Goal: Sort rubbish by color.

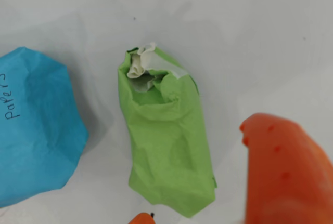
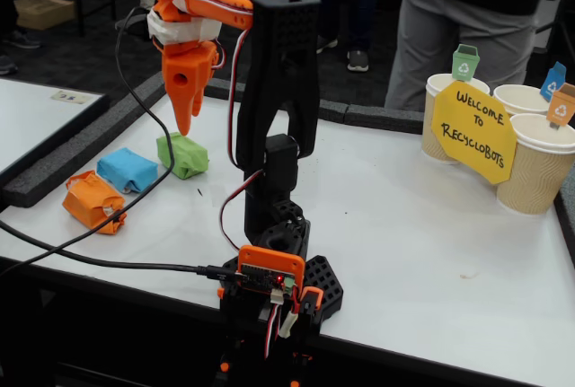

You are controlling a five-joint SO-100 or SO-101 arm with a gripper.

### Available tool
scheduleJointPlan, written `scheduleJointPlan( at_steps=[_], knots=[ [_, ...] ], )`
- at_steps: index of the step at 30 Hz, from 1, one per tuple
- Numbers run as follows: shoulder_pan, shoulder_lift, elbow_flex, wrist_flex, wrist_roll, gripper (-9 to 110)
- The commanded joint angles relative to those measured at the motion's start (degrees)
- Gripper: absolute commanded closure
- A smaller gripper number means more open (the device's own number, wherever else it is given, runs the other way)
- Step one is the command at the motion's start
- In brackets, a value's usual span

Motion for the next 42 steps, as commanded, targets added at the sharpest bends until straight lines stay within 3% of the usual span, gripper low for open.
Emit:
scheduleJointPlan(
  at_steps=[1,14,32,42],
  knots=[
    [-0.3,2.1,-1.9,-0.9,1.3,82],
    [-4.0,2.1,-4.6,0.7,5.4,82],
    [-6.6,-2.5,-9.0,-0.2,19.8,84],
    [-6.6,-5.7,-12.4,-3.3,20.5,80]
  ],
)
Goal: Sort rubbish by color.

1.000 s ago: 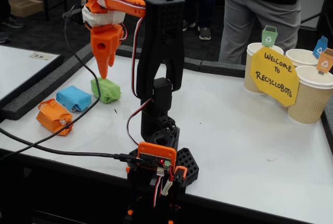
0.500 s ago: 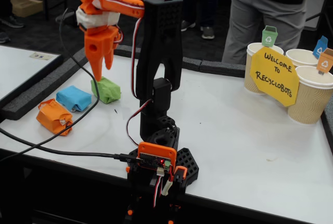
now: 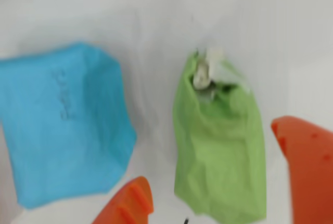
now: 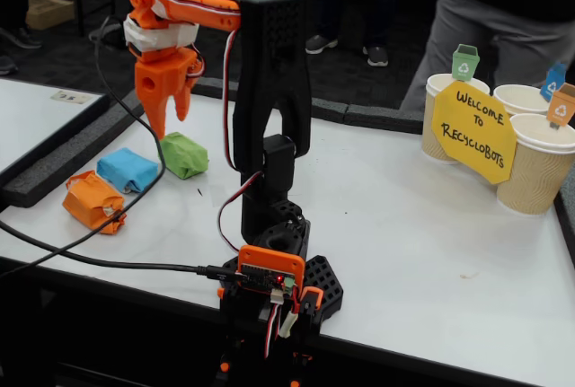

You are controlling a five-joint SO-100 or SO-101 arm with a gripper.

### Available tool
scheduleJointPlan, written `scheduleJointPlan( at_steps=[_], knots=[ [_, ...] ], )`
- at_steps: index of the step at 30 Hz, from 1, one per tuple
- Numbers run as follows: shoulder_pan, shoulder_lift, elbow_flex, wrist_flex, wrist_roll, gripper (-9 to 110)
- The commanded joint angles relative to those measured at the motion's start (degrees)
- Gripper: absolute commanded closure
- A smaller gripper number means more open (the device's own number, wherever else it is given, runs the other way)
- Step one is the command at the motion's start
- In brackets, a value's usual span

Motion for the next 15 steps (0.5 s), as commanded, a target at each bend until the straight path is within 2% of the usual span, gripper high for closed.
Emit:
scheduleJointPlan(
  at_steps=[1,15],
  knots=[
    [-0.9,0.4,-7.4,-0.9,1.1,80],
    [-0.4,-4.8,-9.2,-2.0,2.7,81]
  ],
)
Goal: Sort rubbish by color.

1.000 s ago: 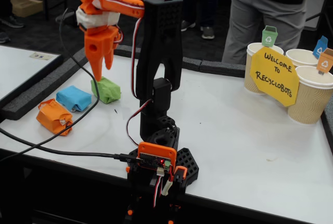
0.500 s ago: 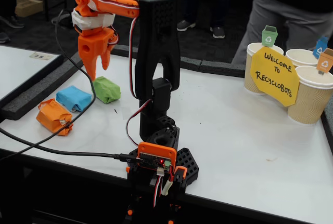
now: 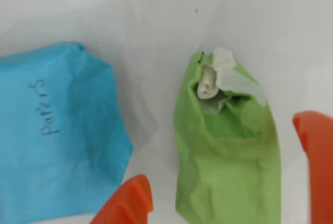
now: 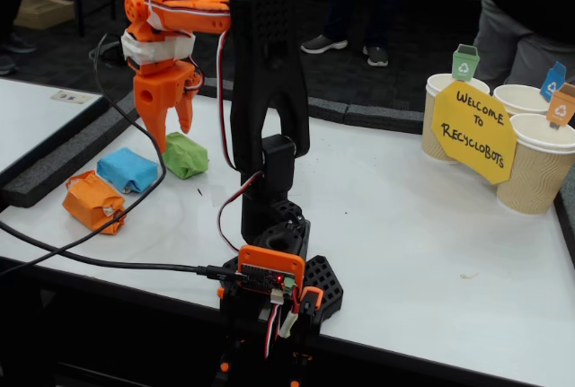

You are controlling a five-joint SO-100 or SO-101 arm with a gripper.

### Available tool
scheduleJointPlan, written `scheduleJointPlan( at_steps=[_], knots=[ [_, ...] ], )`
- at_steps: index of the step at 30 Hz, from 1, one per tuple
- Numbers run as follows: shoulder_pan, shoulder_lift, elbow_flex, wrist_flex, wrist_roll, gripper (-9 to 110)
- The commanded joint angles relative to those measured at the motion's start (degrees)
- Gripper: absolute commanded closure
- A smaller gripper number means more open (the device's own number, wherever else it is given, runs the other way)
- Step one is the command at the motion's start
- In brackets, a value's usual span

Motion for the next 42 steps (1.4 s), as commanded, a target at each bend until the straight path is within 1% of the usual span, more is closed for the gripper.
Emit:
scheduleJointPlan(
  at_steps=[1,11,20,25,32,35,39,42],
  knots=[
    [-0.4,1.1,-8.4,-1.4,1.1,81],
    [1.1,-2.8,-8.6,-3.3,1.1,83],
    [2.4,-5.0,-8.3,-3.5,1.1,90],
    [2.4,-5.4,-7.9,-3.8,1.1,101],
    [2.4,-5.4,-7.5,-4.0,0.4,101],
    [2.3,-5.4,-9.8,-1.7,-0.8,101],
    [2.2,-5.4,-15.9,3.5,-6.7,101],
    [1.8,-5.3,-22.7,9.5,-11.4,101]
  ],
)
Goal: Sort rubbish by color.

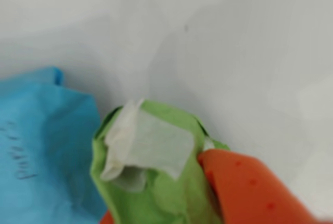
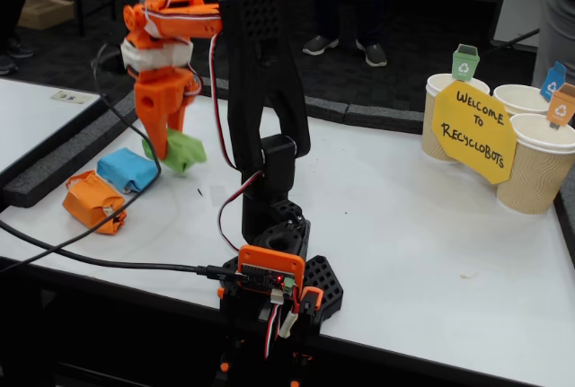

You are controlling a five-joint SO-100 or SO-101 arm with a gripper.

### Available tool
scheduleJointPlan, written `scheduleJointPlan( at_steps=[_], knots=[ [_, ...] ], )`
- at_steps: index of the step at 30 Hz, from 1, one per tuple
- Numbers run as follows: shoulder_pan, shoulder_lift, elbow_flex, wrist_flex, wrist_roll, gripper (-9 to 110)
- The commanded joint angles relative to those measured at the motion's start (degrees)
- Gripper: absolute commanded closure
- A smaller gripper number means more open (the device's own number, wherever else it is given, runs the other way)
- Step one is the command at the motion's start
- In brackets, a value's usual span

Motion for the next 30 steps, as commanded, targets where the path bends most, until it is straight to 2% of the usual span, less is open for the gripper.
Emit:
scheduleJointPlan(
  at_steps=[1,7,19,30],
  knots=[
    [0.4,2.5,-15.0,7.1,-6.4,101],
    [-0.5,4.3,-27.6,14.9,-16.4,101],
    [-0.5,15.6,-28.7,14.9,-35.9,101],
    [-0.5,26.3,-27.6,15.1,-41.5,101]
  ],
)
